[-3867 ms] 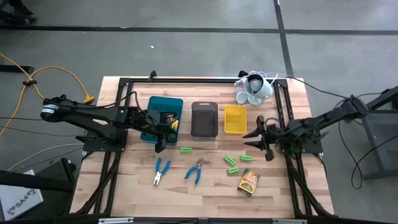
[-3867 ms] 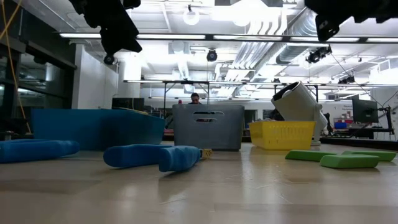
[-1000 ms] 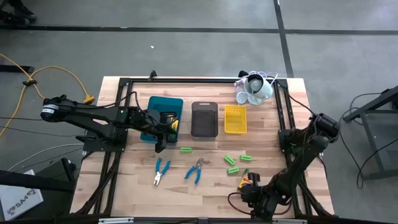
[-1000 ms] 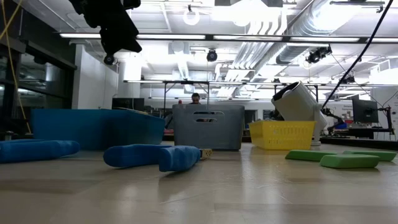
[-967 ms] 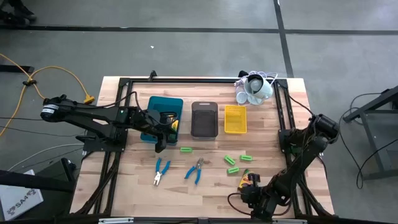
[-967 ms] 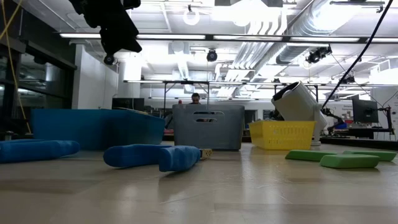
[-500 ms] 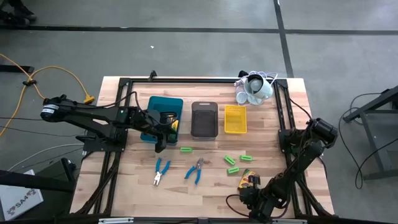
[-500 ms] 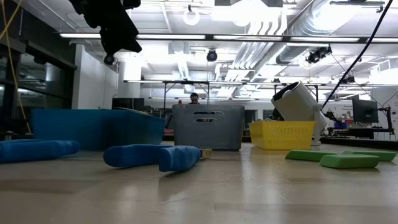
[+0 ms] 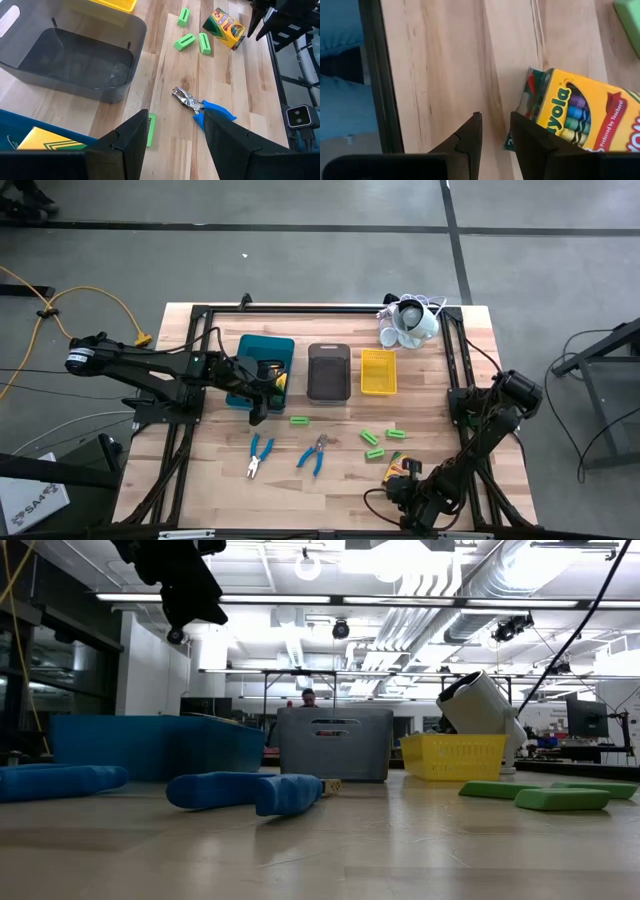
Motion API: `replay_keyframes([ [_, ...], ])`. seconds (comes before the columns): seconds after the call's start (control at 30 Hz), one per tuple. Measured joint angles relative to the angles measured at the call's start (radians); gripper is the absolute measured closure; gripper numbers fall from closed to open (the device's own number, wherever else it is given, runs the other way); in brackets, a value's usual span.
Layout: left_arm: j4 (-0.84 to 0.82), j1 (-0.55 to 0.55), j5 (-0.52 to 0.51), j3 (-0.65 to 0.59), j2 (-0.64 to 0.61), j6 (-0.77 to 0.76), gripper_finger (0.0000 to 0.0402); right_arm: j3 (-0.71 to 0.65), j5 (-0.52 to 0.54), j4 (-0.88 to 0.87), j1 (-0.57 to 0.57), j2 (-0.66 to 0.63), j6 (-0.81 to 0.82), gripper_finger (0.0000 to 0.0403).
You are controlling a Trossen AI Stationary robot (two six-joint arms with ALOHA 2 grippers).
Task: Pick & Place School Supplies
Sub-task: Put the crayon box into the blue bin
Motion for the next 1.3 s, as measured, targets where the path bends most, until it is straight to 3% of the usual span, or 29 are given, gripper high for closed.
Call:
replay_keyframes([
  [0.4, 0.000, 0.000, 0.000, 0.000, 0.000, 0.000, 0.0216, 0.000, -0.045, -0.038, 0.001, 0.056, 0.052, 0.0310],
  [1.3, 0.000, 0.000, 0.000, 0.000, 0.000, 0.000, 0.0216, 0.000, -0.027, -0.194, -0.002, 0.056, 0.089, 0.0315],
])
